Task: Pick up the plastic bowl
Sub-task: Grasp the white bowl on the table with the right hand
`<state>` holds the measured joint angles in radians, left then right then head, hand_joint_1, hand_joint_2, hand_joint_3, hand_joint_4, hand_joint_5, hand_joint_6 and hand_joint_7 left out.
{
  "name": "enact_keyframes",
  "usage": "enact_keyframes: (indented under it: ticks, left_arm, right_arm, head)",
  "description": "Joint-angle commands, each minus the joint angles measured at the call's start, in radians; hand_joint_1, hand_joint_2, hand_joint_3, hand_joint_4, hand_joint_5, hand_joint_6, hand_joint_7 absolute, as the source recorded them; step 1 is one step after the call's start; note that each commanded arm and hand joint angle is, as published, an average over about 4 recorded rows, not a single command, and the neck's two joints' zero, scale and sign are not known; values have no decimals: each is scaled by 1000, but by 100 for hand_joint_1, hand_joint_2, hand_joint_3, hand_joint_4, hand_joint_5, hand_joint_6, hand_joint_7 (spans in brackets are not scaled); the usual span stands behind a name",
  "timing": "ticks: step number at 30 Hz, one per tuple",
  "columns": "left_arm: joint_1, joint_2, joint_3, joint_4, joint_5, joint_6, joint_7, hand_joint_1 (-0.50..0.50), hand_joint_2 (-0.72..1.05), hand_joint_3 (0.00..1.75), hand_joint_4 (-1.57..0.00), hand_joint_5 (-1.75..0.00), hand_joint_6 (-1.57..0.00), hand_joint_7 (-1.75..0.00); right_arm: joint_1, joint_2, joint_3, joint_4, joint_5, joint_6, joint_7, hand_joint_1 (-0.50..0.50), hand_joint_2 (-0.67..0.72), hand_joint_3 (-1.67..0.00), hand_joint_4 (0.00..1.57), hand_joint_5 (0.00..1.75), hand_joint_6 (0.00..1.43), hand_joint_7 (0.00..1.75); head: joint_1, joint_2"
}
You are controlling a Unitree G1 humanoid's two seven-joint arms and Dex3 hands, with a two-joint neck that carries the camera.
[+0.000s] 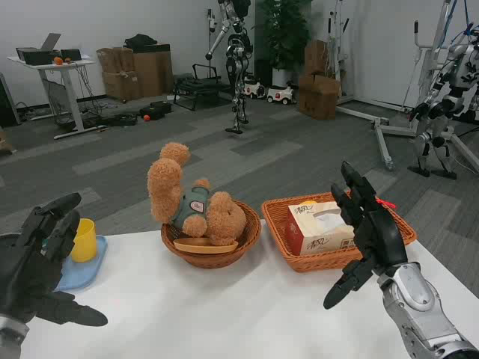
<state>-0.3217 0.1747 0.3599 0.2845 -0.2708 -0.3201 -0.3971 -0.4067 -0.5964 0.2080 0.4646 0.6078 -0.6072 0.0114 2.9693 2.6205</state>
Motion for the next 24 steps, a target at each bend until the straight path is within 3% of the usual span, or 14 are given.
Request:
enact_keyframes:
  ticks: [1,3,24]
  left_arm:
    - [-154,-15,-496,168,-180,-502,458,-50,-64,0,0,0,0,0]
    - [-156,-15,-496,170,-181,-502,458,-50,-64,0,0,0,0,0]
    - [-181,-20,-501,204,-185,-501,458,-50,-61,0,0,0,0,0]
  right_arm:
    - [62,40,-192,-362,-124,41,-51,-46,72,0,0,0,0,0]
    - [62,40,-191,-360,-123,41,-51,-46,72,0,0,0,0,0]
    - [58,40,-191,-332,-122,40,-47,-46,71,0,0,0,0,0]
  head:
    - [-51,-77]
    - [-28,-52]
    - [-39,-71]
